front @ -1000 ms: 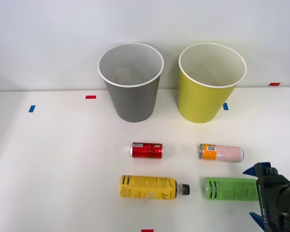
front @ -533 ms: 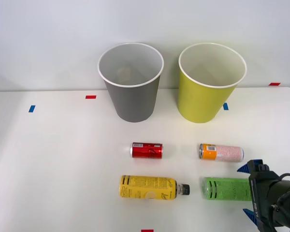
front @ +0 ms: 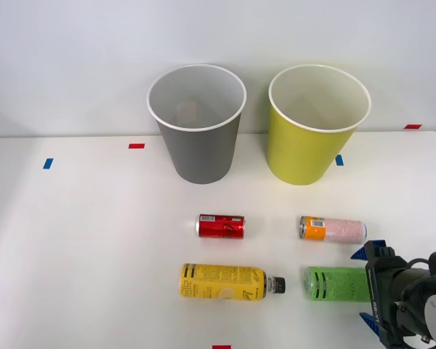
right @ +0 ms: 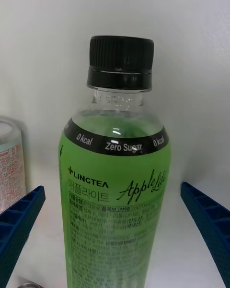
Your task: Put cans in the gray bin, plastic bottles in the light green bin
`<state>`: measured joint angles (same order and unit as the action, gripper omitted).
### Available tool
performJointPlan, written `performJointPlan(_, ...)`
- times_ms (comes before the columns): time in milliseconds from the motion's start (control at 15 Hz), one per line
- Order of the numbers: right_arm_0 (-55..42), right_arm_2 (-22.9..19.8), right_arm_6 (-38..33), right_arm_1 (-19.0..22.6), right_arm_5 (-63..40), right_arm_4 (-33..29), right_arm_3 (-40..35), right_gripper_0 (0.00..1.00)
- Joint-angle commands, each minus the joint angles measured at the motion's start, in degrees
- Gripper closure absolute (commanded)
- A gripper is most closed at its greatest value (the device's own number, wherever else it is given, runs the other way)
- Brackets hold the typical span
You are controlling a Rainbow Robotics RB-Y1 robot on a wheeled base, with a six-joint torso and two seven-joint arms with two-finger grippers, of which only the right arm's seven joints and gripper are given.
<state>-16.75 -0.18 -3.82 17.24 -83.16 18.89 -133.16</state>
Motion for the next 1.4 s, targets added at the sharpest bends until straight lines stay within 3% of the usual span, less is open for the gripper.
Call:
performJointPlan(67, 1.02, 0.62, 0.56, -0.19, 0.01, -1.31, 1.68, 0.00)
performJointPlan(200, 1.11, 1.32, 1.53, 0.16, 0.01, -2.10, 1.68, 0.03)
performJointPlan(267, 1.11, 1.85, 2.15, 0.69, 0.01, -2.63, 1.68, 0.27)
performJointPlan(333, 1.02, 2.90, 3.11, 1.30, 0.01, -4.30, 1.68, 0.58)
performJointPlan(400, 1.02, 4.84, 3.64, 1.83, 0.01, -8.08, 1.68, 1.00)
performJointPlan(600, 0.85, 7.21, 5.66, 2.09, 0.01, -13.09, 1.68, 1.00)
performJointPlan(800, -0.21, 7.21, 16.82, 2.18, 0.01, -17.48, 0.01, 1.00)
performJointPlan(1400, -7.42, 7.21, 36.34, 4.11, 3.09, -23.90, -13.26, 1.00)
